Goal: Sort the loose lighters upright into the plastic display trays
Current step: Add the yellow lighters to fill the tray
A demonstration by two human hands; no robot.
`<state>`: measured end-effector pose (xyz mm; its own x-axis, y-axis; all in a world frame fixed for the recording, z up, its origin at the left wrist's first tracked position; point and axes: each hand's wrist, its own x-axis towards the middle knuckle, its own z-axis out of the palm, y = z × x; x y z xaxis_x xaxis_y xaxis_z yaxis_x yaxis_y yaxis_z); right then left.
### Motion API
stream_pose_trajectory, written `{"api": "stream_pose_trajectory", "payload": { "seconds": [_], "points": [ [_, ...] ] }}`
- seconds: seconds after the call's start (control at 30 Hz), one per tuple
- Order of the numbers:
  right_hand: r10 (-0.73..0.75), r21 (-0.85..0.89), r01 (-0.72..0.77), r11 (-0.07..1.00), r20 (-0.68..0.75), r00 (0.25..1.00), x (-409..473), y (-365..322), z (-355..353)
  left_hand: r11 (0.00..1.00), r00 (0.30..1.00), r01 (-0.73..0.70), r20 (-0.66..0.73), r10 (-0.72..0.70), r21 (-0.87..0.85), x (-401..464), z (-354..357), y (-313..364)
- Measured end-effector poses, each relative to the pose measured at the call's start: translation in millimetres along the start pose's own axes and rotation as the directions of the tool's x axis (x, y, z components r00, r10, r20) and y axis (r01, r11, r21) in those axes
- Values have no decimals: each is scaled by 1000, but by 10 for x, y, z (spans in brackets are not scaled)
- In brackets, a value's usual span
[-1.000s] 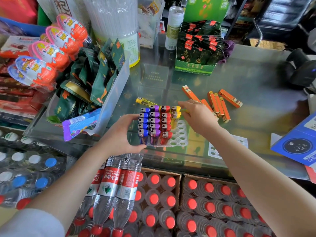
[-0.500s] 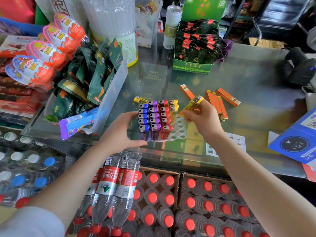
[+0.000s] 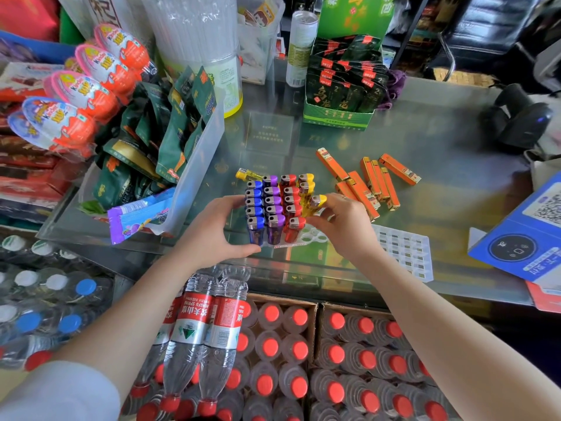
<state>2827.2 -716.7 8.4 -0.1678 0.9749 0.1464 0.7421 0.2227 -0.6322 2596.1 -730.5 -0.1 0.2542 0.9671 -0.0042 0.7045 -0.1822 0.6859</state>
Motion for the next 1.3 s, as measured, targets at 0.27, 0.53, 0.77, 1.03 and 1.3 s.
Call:
{"api": "stream_pose_trajectory", "payload": {
  "seconds": [0.27,0.53,0.77,1.03,1.3],
  "points": [
    [-93,-226,94,970,16,996,8,-32,15,1000,1000,-15,-8,15,6,18,-23,31],
    [-91,-327,132,936,137,986,61,-82,-37,1000,1000,9,-12,-8,28,3,55,-53],
    [-81,-262,131,956,192,978,250,-59,-145,999,1000,18,-21,-19,-29,-151,17,-229],
    [-90,-133,130,982,272,958,645,-210,273,996,999,25,-35,-28,-84,-261,45,-468],
    [-112,-332,197,923,257,960,846,-172,461,994,999,50,-16,-52,-96,-223,55,-489]
  ]
}}
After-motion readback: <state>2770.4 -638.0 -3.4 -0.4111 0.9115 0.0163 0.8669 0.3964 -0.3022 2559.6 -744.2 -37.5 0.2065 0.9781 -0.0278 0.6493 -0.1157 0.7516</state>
